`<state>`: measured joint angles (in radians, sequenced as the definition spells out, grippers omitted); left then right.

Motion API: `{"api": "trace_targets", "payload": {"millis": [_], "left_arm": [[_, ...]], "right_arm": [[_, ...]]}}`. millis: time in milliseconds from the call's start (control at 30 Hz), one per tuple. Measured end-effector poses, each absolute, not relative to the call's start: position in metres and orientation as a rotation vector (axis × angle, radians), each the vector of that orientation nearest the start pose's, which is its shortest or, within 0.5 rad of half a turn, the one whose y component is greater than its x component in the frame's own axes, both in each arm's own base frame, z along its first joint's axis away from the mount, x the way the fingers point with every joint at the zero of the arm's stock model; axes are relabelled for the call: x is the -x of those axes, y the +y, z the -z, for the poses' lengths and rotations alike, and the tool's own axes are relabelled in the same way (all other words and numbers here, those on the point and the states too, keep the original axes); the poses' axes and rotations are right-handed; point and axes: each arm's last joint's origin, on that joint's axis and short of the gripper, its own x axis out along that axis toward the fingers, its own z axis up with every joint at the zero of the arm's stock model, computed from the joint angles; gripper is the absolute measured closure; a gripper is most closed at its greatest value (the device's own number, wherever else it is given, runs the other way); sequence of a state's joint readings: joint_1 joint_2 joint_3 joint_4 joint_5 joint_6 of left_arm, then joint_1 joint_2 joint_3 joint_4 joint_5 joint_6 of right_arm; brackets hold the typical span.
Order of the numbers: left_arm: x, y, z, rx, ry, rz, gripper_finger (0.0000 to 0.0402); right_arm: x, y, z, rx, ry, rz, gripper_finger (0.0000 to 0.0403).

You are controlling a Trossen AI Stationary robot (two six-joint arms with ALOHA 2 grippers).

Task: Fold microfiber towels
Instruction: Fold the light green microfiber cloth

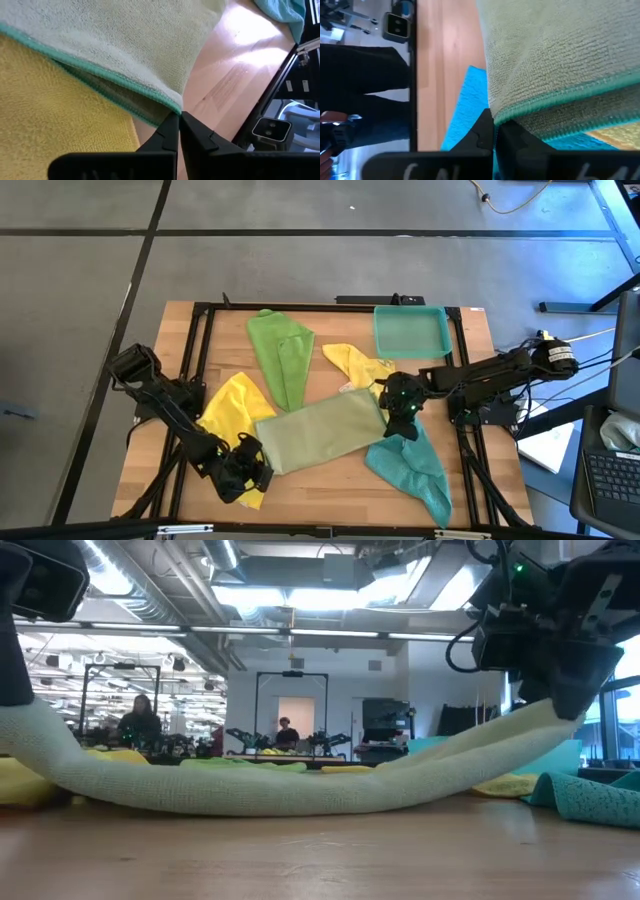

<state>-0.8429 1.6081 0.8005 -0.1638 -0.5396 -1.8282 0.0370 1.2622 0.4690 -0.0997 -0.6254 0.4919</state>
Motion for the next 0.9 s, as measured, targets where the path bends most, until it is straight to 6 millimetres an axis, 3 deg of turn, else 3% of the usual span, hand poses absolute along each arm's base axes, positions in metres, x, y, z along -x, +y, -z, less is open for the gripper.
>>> {"api": "trace_targets", "payload": {"millis": [167,300,467,900], "left_arm": [[-0.209,-0.212,-0.16,1.115,0.7,-0.426,0.04],[-0.213,-0.216,-0.176,1.089,0.674,-0.375,0.0401],[-0.215,-0.216,-0.2,1.033,0.605,-0.344,0.0401],[-0.206,-0.204,-0.227,0.998,0.523,-0.33,0.0401]], "right_arm": [[-0.21,0.025,-0.176,-0.687,0.91,-0.434,0.0401],[-0.203,0.024,-0.194,-0.678,0.838,-0.418,0.0401],[-0.187,0.022,-0.203,-0.67,0.85,-0.373,0.04],[-0.166,0.021,-0.228,-0.715,0.727,-0.36,0.04]]}}
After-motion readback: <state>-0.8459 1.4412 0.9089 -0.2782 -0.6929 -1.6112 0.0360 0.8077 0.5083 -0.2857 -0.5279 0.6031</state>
